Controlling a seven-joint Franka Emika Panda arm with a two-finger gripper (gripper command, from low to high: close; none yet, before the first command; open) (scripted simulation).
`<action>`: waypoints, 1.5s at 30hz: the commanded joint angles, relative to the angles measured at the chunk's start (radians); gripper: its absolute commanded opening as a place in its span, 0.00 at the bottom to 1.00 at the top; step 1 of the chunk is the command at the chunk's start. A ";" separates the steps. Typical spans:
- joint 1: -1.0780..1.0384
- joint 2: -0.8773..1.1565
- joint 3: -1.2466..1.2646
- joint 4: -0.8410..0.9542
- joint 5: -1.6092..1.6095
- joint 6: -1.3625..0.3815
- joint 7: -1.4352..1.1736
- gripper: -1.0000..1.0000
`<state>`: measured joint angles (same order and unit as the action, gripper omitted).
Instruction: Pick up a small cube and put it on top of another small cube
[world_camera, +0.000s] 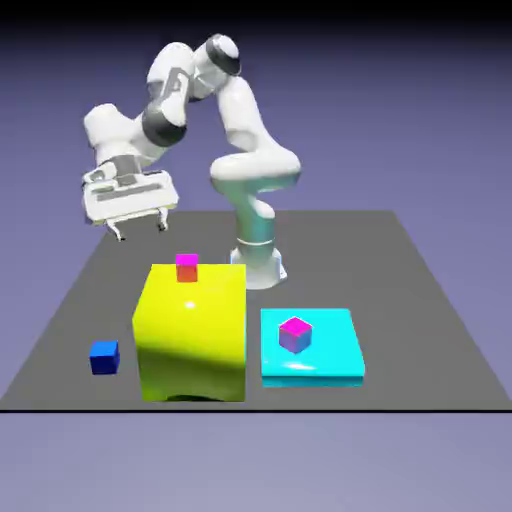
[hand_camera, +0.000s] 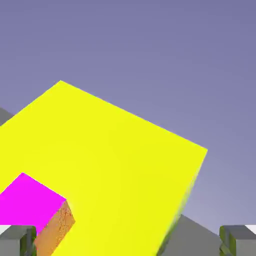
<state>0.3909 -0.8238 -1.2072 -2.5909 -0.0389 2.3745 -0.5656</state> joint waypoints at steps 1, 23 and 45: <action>0.012 -0.008 -0.036 0.006 -0.002 -0.018 -0.038 0.50; 0.277 -0.179 -0.834 0.131 -0.044 -0.423 -0.873 0.50; 0.273 0.005 -0.793 0.249 -0.004 -0.512 -1.010 0.00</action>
<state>0.6635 -0.8192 -1.9998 -2.3416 -0.0444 1.8620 -1.5749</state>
